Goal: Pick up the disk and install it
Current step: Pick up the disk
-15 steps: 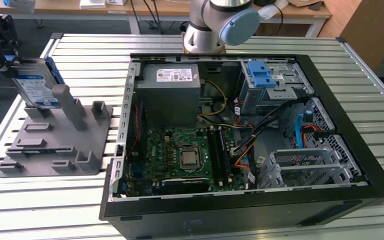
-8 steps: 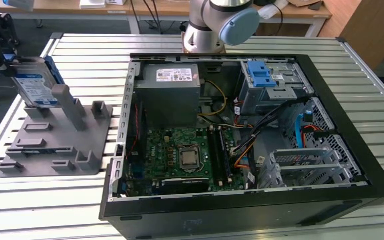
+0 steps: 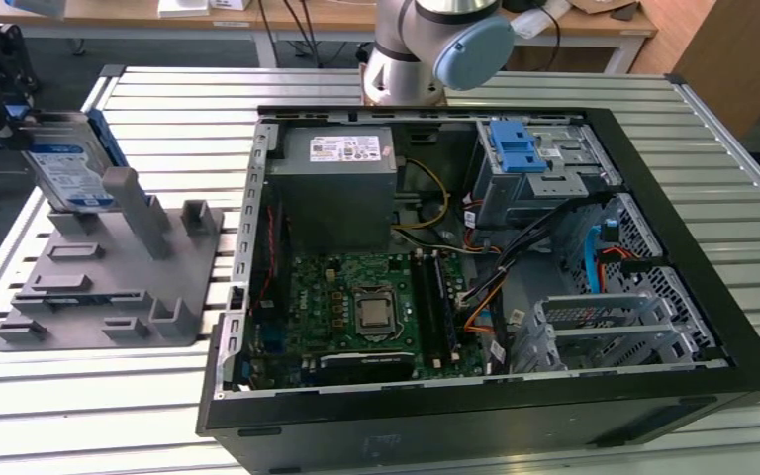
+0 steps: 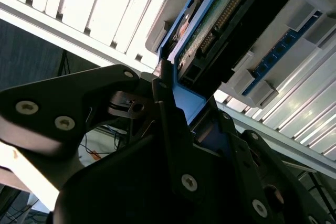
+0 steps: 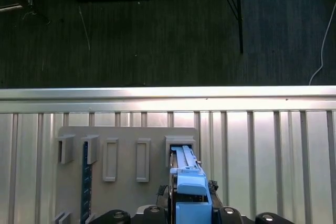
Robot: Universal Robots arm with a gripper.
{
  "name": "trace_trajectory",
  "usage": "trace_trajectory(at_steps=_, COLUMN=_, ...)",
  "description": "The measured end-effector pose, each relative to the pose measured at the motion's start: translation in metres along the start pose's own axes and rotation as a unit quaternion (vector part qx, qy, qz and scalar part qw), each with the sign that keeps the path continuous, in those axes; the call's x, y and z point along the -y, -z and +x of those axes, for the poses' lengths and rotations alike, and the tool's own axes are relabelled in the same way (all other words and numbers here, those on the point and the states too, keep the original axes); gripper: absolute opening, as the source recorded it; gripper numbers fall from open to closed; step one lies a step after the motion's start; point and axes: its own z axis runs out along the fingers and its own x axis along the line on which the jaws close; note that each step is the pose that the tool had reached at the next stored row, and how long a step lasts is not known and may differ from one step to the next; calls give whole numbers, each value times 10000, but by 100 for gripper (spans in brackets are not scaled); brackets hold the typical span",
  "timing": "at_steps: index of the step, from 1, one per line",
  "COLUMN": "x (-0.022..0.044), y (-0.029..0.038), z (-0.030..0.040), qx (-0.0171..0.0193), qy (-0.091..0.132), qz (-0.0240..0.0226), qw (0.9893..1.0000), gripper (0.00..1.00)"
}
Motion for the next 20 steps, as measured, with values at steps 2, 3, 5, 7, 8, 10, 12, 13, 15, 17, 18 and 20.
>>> trace_trajectory(at_steps=2, x=0, y=7, z=0, qx=0, qy=0, qz=1, qw=10000, gripper=36)
trace_trajectory(at_steps=3, x=0, y=11, z=0, qx=0, qy=0, qz=0, qw=10000, gripper=36)
trace_trajectory(at_steps=5, x=-1, y=17, z=0, qx=0, qy=0, qz=1, qw=10000, gripper=36)
trace_trajectory(at_steps=7, x=-1, y=24, z=0, qx=0, qy=0, qz=0, qw=10000, gripper=36)
trace_trajectory(at_steps=8, x=-1, y=27, z=-1, qx=0, qy=0, qz=1, qw=10000, gripper=36)
trace_trajectory(at_steps=10, x=-1, y=33, z=-1, qx=0, qy=0, qz=0, qw=10000, gripper=36)
trace_trajectory(at_steps=12, x=-1, y=38, z=-1, qx=0, qy=0, qz=0, qw=10000, gripper=36)
trace_trajectory(at_steps=13, x=-1, y=41, z=-1, qx=0, qy=0, qz=1, qw=10000, gripper=36)
trace_trajectory(at_steps=15, x=-1, y=46, z=-1, qx=0, qy=0, qz=0, qw=10000, gripper=36)
trace_trajectory(at_steps=17, x=-2, y=52, z=-1, qx=0, qy=0, qz=0, qw=10000, gripper=36)
trace_trajectory(at_steps=18, x=-2, y=54, z=-1, qx=0, qy=0, qz=0, qw=10000, gripper=36)
trace_trajectory(at_steps=20, x=-2, y=60, z=-1, qx=0, qy=0, qz=0, qw=10000, gripper=36)
